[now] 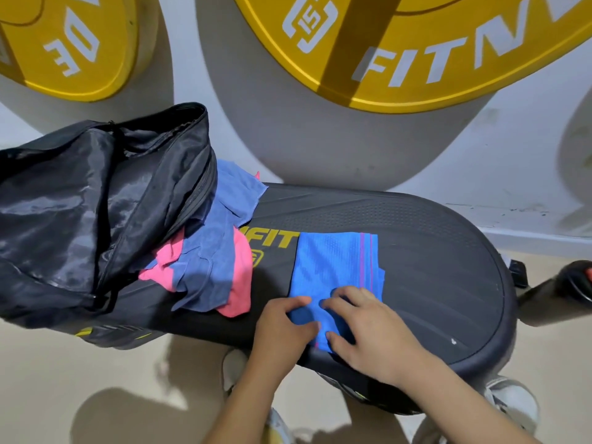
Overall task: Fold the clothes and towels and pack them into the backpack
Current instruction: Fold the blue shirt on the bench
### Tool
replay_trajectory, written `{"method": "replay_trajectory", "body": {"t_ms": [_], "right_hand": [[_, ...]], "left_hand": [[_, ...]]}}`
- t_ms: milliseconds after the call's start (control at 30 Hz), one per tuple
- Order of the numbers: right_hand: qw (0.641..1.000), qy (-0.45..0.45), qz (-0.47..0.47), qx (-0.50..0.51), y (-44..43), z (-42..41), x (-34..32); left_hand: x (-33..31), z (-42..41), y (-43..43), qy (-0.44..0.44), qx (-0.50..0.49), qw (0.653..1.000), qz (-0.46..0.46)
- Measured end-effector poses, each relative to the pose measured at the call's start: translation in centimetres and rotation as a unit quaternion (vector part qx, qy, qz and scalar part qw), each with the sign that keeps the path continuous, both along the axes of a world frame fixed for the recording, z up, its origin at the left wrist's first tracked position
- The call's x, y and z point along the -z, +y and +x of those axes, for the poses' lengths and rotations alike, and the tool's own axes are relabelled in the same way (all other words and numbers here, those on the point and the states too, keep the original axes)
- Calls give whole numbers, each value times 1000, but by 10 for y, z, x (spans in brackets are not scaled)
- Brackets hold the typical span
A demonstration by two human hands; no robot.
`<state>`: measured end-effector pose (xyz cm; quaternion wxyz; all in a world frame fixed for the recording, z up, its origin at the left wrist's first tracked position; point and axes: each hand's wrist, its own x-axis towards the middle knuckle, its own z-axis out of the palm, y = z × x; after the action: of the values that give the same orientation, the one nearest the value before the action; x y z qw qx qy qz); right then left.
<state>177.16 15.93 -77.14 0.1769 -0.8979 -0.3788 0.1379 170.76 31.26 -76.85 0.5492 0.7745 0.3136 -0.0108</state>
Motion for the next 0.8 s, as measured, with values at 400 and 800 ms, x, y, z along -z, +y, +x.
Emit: {"method": "replay_trajectory", "body": {"t_ms": [400, 800], "right_hand": [[993, -115, 12, 34, 13, -30, 15], [994, -88, -5, 58, 14, -3, 13]], "left_hand": [[-9, 6, -4, 21, -106, 971, -212], [9, 1, 6, -76, 243, 858, 447]]}}
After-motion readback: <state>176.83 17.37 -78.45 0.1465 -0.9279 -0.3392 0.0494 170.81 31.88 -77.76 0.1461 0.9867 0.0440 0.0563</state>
